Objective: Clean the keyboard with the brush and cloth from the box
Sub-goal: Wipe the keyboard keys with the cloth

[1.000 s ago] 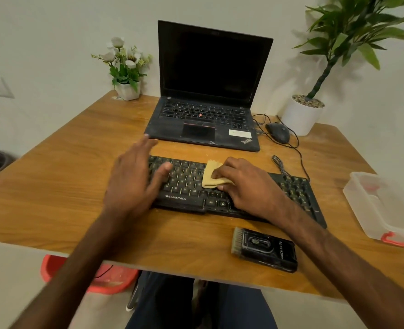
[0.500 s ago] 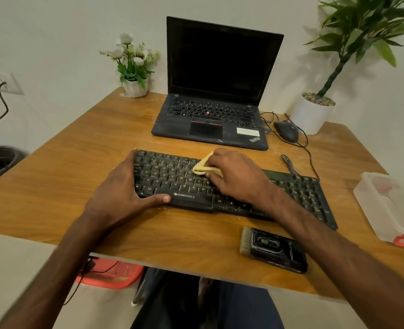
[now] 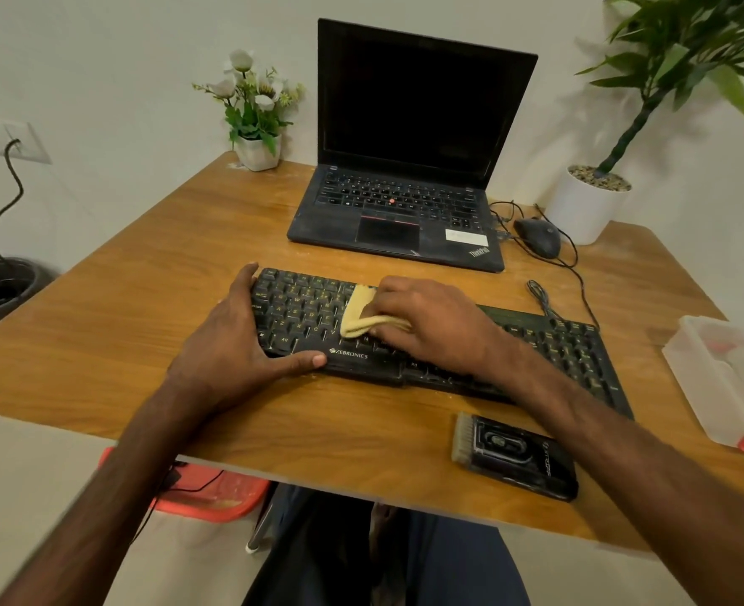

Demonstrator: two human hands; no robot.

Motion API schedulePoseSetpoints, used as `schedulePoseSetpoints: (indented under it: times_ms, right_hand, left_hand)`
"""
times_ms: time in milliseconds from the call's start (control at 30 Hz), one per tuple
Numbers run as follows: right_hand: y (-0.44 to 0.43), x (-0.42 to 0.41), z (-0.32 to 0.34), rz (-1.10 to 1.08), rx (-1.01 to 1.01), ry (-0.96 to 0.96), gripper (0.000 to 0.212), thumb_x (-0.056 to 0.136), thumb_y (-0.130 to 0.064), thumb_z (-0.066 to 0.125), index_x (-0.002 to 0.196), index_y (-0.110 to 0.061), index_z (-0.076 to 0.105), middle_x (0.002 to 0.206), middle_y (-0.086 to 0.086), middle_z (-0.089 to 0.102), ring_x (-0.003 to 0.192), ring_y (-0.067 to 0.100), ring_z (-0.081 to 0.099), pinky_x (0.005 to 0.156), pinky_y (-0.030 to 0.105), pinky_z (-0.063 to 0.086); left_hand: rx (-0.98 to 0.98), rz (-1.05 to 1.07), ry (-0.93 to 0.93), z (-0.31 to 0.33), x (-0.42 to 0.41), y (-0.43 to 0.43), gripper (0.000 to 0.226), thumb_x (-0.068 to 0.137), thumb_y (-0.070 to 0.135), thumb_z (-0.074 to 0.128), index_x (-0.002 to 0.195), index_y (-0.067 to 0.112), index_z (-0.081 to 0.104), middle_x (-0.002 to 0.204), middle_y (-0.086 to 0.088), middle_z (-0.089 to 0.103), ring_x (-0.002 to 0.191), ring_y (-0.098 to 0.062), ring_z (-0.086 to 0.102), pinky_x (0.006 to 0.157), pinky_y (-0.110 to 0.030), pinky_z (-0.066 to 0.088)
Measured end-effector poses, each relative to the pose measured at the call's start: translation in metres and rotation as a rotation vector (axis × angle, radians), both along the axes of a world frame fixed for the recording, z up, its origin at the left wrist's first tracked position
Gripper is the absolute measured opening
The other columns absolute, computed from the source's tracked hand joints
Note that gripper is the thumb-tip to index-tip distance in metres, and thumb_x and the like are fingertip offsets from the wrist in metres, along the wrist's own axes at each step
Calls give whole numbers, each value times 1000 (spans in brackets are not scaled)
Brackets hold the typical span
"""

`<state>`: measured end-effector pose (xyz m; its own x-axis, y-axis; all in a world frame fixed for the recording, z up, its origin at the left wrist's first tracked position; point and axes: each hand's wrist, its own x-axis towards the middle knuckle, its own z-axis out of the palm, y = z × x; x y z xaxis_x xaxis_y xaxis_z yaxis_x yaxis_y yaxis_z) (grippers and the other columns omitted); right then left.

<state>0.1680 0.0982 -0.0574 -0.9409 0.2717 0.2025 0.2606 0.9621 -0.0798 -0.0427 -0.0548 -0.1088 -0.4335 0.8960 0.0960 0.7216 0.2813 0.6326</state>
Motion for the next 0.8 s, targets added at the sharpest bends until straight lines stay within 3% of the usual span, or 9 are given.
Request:
schedulePoseSetpoints:
  times_ms: [100,233,367,500,667,800]
  right_hand:
    - [-27,8,-4,206,-8,-57,26,93,-30,61,118,-23,66,111,-5,60,98,6,56,73,17,45]
    - [-15,31,5,208,36,-133,31,93,-36,52,118,-25,66,111,-5,61,101,9,58,74,12,39]
    - [-3,55,13,140,-48,-140,38,93,-43,45,118,-26,67,112,-7,60,99,7,58,75,25,52]
    - [-14,20,2,131,9,-91,34,94,-37,50,118,-20,66,111,-3,60,95,7,56,73,22,48]
    - [-27,-39,-5,177,56,-25,24,96,-24,58,117,-19,67,107,0,60,96,11,56,70,17,34]
    - [-24,-16,7,209,49,-108,32,94,-29,52,121,-22,66,112,1,60,103,15,57,77,27,50]
  left_hand:
    - [20,-12,-33,-2,-2,1,147,38,93,68,154,36,-3,160,-4,30,143,-23,36,113,-48,37]
    - [43,-17,-90,-4,-6,-1,144,38,90,72,152,40,-1,160,0,30,141,-20,38,113,-44,36]
    - [59,-35,-111,-4,-6,0,144,38,89,73,152,40,0,158,1,33,140,-18,39,114,-43,35]
    - [55,-50,-115,-3,-5,0,147,35,89,72,153,38,0,159,-2,32,140,-19,38,113,-39,35]
    - [69,-73,-176,-1,-8,-2,154,33,83,78,155,35,-3,160,-2,30,134,-8,34,111,-30,32]
    - [66,-74,-196,-3,-10,-2,153,36,76,84,154,36,-4,162,-3,26,140,-13,31,115,-34,29]
